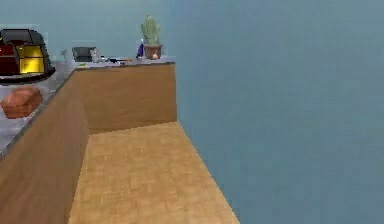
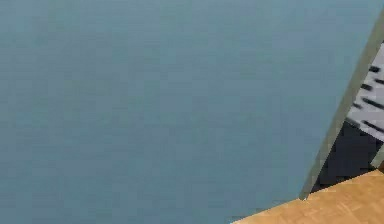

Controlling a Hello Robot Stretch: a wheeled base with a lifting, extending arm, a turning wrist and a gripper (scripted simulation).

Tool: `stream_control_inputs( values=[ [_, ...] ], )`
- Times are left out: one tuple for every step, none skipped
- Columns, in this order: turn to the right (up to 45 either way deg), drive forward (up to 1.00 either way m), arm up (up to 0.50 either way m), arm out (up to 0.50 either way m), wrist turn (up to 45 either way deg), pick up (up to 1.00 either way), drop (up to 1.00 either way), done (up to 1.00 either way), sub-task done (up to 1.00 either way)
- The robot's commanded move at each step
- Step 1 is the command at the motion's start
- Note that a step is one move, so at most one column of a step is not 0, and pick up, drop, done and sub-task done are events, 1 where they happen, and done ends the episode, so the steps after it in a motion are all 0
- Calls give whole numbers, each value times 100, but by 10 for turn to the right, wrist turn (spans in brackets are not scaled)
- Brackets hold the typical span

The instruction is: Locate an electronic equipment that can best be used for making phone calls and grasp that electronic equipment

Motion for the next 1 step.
stream_control_inputs(
  values=[
    [-270, 0, 0, 0, 0, 0, 0, 0, 0]
  ],
)
